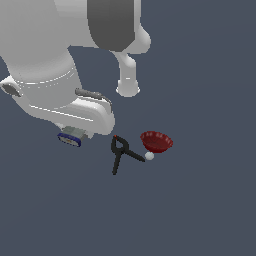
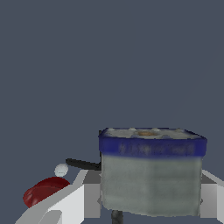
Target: Pick up a designated object from a clutter of objects.
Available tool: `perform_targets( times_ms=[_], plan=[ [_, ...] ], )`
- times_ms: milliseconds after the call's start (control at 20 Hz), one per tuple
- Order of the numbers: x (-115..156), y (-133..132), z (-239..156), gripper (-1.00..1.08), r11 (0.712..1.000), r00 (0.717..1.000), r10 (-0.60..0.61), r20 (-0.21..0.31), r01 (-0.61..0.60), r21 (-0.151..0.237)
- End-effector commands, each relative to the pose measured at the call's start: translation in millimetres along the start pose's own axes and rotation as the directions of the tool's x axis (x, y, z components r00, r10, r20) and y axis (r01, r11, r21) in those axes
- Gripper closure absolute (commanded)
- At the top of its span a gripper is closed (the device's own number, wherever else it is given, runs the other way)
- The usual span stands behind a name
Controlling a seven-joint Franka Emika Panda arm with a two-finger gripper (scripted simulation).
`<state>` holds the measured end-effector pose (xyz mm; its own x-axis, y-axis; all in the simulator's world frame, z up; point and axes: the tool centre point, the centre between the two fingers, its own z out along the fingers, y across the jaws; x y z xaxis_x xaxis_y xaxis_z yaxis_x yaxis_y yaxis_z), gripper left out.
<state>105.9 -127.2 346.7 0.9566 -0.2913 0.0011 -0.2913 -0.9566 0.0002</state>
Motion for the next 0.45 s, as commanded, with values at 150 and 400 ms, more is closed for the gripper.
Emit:
perform_targets(
  times_ms=[150,400],
  plan=[
    [1.9,-0.5,-21.4,1.08,1.0,1.0,0.0,0.001,0.0,0.0],
    [2.7,-0.6,-26.9,1.08,1.0,1.0,0.0,0.001,0.0,0.0]
  ],
)
